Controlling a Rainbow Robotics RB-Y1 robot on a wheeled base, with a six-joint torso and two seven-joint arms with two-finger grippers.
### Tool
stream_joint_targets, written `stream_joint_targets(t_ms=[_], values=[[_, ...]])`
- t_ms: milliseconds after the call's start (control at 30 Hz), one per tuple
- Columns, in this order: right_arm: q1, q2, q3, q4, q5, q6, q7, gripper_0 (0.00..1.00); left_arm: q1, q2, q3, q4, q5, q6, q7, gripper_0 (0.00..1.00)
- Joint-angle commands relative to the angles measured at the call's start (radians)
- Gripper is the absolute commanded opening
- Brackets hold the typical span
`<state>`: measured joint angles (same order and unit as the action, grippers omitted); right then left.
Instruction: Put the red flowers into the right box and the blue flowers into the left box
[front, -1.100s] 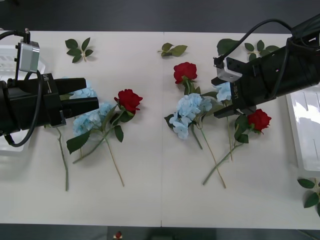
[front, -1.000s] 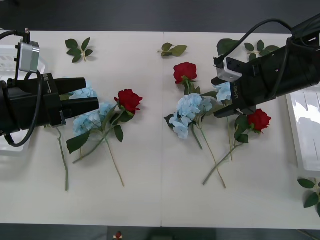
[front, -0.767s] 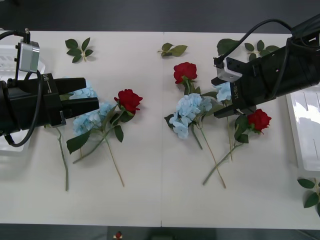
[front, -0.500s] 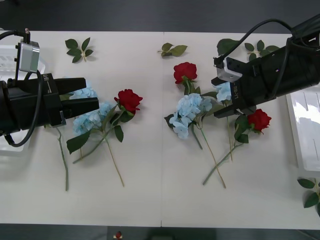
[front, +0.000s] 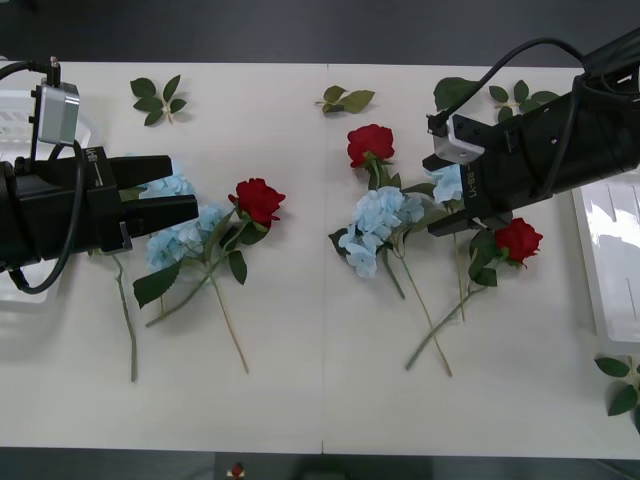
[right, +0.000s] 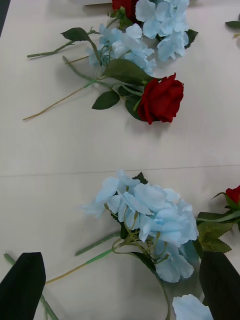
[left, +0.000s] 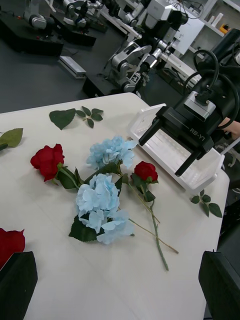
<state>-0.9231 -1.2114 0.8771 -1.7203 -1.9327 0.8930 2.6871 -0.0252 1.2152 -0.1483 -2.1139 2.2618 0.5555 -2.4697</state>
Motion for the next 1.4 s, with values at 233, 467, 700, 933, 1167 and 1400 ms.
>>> stream_joint_targets(t_ms=[233,467,700,933,1167,1400], values=[[-0.017,0.001,-0.017,-0.016,-0.005,-0.009,0.018,0.90,-0.027,0.021,0.024,-0.005,-0.001,0.006,-0.025,0.94],[-0.017,0.001,-0.017,-0.016,-0.005,-0.009,0.018,0.90,-0.027,0.021,0.024,-0.005,-0.001,0.006,-0.025,0.94],[-0.017,0.001,-0.017,-0.016,-0.005,-0.009,0.018,0.90,0.017,-0.017,-0.014,0.022,-0.002,0.011,-0.025,0.94],[0.052,0.039,0.026,-0.015,-0.014,-0.005,0.018,0.89,-0.032,-0.005,-0.007,0.043,0.036,0.015,-0.005,0.94],[0.021,-0.017,0.017,-0.010,-0.103,0.049,-0.016,0.90,-0.179,0.001,-0.007,0.250,0.064,0.164,0.133,0.94],[-0.013,-0.094,-0.007,-0.013,-0.028,0.256,-0.688,0.90,-0.303,-0.036,-0.007,0.465,-0.188,0.357,0.463,0.94]])
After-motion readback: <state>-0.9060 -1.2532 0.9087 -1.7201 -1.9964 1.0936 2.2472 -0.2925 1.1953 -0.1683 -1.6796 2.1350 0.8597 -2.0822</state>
